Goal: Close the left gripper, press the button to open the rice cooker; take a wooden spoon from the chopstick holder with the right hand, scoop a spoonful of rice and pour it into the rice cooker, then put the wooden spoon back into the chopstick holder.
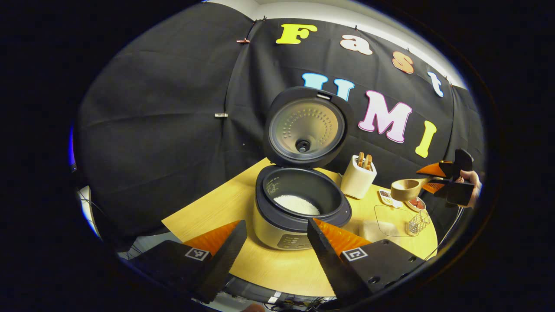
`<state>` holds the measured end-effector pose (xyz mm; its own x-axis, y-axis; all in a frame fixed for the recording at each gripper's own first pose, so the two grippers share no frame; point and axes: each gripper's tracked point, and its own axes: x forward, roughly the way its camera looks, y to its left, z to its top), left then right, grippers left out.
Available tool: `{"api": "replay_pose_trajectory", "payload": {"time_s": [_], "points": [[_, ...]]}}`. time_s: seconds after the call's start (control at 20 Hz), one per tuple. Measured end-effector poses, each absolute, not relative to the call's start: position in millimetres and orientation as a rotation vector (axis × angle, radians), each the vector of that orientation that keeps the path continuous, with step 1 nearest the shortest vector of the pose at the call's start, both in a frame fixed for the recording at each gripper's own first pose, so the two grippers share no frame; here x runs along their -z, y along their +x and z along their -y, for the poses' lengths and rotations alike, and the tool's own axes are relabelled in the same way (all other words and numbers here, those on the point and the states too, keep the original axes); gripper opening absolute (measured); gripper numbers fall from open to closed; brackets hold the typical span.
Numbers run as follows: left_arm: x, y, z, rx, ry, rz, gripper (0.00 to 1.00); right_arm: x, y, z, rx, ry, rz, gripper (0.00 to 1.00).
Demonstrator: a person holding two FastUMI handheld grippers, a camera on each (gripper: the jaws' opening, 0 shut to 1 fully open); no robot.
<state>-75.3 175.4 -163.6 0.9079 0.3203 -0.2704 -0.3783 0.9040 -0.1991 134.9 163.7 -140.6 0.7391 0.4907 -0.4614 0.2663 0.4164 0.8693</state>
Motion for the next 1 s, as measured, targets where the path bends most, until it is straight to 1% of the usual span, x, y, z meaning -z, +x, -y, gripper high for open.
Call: {"api": "replay_pose_trajectory", "payload": {"time_s": [0.25, 0.5, 0.65, 0.8, 0.95, 1.0], "points": [[164.9, -85.5, -192.7, -0.395, -0.25, -0.229, 0.95, 123.8, 137.6, -232.3, -0.249, 1.203, -0.807, 0.19], [165.1, -98.1, -208.6, -0.435, -0.268, -0.23, 0.95, 123.6, 131.6, -301.8, -0.331, 1.166, -0.858, 0.19], [165.6, -106.9, -219.6, -0.462, -0.276, -0.226, 0.95, 126.6, 130.1, -339.8, -0.391, 1.085, -0.868, 0.18], [161.9, -114.5, -232.8, -0.5, -0.287, -0.204, 0.95, 125.7, 134.9, -363.6, -0.441, 0.981, -0.825, 0.18], [164.6, -117.9, -240.1, -0.518, -0.312, -0.203, 0.95, 132.1, 132.9, -384.3, -0.517, 0.792, -0.765, 0.19], [165.8, -118.0, -242.1, -0.522, -0.314, -0.204, 0.92, 137.1, 131.3, -390.3, -0.544, 0.718, -0.747, 0.18]]}}
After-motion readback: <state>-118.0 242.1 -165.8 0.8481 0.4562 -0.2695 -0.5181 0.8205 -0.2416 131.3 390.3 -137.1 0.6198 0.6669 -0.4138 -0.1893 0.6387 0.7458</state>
